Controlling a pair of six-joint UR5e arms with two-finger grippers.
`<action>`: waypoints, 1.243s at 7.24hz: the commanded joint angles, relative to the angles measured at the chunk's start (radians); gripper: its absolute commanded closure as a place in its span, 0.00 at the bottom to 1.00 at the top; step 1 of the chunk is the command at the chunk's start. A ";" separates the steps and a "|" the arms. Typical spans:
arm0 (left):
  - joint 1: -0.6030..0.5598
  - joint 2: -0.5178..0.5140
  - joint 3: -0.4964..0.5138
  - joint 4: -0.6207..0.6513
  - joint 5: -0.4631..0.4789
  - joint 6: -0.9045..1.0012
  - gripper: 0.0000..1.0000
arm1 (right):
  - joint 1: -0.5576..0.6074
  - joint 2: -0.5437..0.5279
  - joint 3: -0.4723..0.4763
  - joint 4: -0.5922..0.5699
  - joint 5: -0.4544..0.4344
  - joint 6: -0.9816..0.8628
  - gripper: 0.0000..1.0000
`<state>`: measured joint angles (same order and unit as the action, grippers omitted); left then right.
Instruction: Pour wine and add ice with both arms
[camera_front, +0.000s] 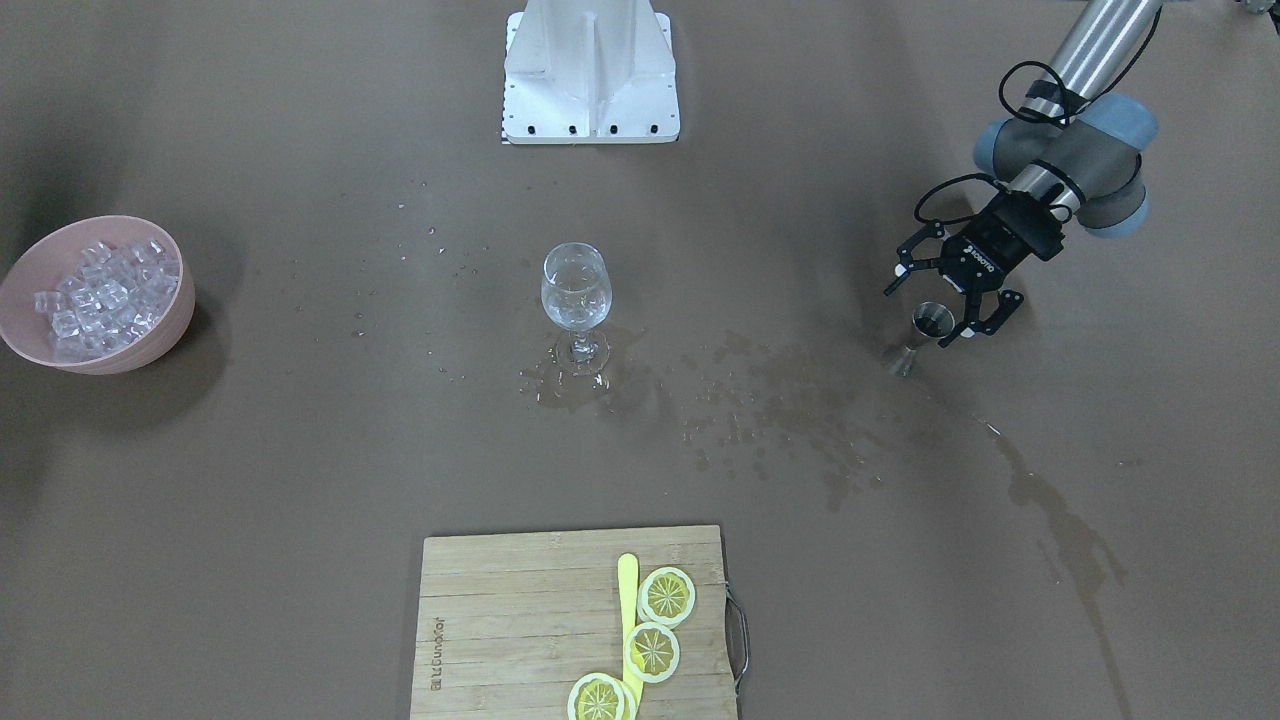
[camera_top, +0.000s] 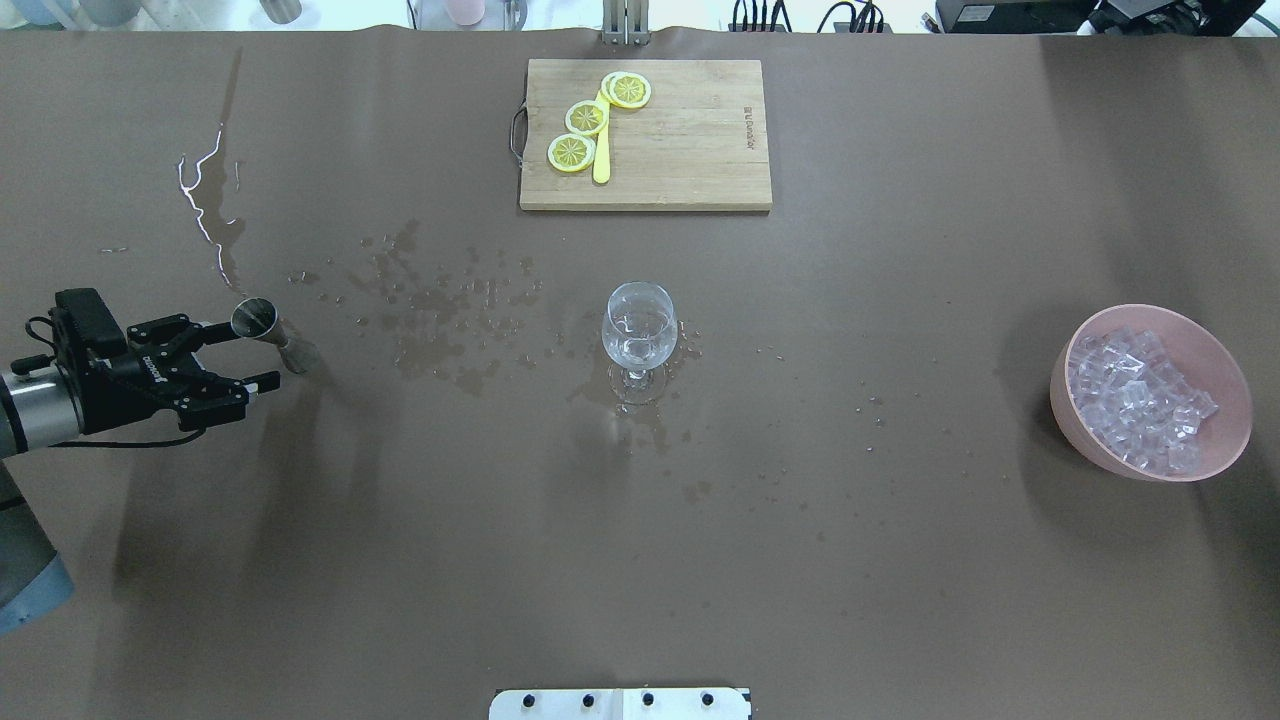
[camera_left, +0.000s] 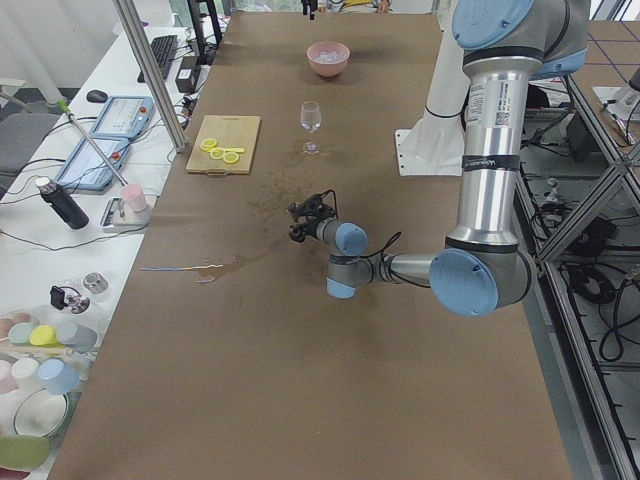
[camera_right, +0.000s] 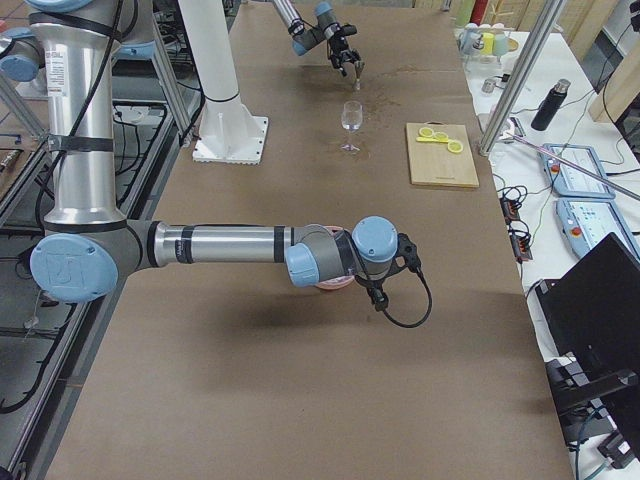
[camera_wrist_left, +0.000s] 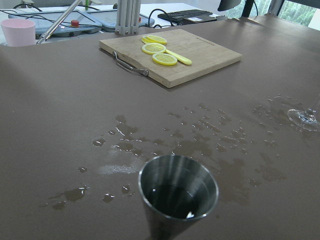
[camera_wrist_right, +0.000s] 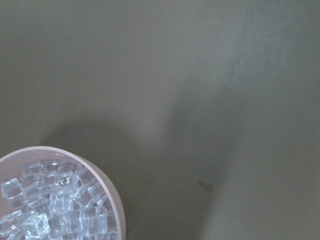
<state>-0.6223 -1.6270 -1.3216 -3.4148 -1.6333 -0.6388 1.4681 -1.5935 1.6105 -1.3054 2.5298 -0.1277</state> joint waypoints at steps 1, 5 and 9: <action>0.028 -0.014 0.031 -0.004 0.143 0.001 0.02 | 0.000 0.000 -0.011 0.000 0.001 0.000 0.00; 0.042 -0.051 0.045 -0.004 0.155 -0.005 0.03 | 0.000 0.020 -0.040 0.000 0.001 0.000 0.00; 0.065 -0.040 0.067 -0.003 0.277 0.002 0.03 | 0.000 0.026 -0.040 0.000 0.001 0.000 0.00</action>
<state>-0.5734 -1.6691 -1.2583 -3.4160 -1.4149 -0.6386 1.4680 -1.5690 1.5711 -1.3054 2.5311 -0.1273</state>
